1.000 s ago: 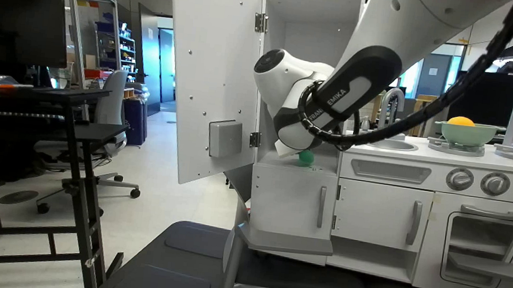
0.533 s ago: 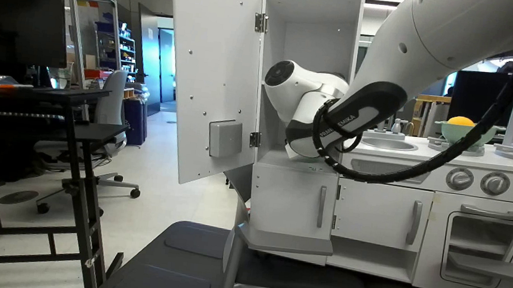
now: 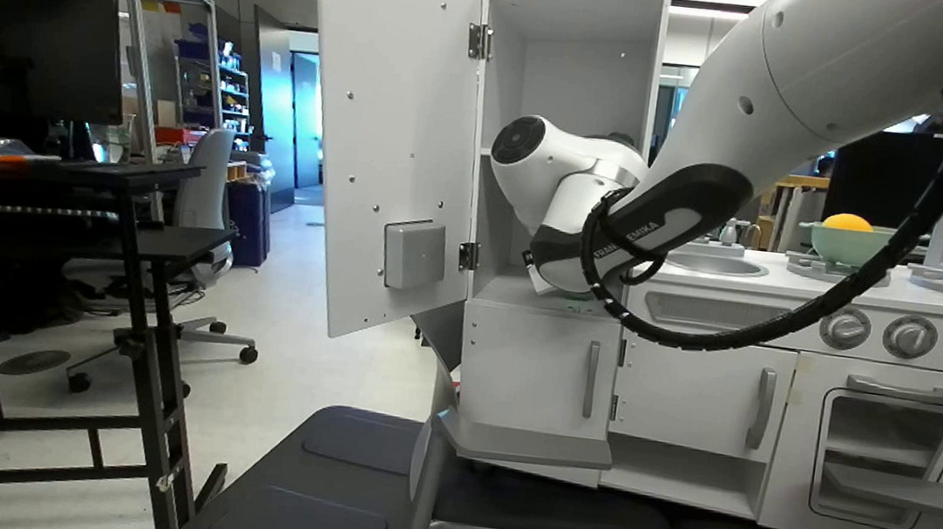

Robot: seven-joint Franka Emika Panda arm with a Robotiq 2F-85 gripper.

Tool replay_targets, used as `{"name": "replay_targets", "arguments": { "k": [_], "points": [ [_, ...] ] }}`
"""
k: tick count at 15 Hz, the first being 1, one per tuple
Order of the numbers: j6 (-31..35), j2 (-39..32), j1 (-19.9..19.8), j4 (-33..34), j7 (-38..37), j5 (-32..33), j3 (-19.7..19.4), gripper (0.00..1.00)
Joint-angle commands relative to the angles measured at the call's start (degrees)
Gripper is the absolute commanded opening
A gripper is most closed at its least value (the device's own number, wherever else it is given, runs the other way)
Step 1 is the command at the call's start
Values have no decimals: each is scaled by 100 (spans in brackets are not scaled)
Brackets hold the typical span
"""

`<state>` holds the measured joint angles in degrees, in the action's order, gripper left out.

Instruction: Open the top door of the cabinet then put the green and yellow plushies in the bottom compartment of the top cabinet respectively

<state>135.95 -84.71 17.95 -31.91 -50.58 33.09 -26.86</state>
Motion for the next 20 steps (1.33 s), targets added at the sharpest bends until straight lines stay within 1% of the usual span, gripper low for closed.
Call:
{"name": "replay_targets", "arguments": {
  "k": [1,6,9,13,14,16,20],
  "points": [
    [-132,-109,16,296,28,-34,-19,100],
    [-117,-43,186,218,108,-72,93,100],
    [-136,57,426,62,269,-147,346,100],
    [-219,349,682,-150,546,-311,825,100],
    [-390,505,721,-273,661,-382,972,100],
    [-1152,1029,737,-561,1056,-619,1284,100],
    [-2140,1721,476,-893,1640,-1133,1686,100]
  ]
}}
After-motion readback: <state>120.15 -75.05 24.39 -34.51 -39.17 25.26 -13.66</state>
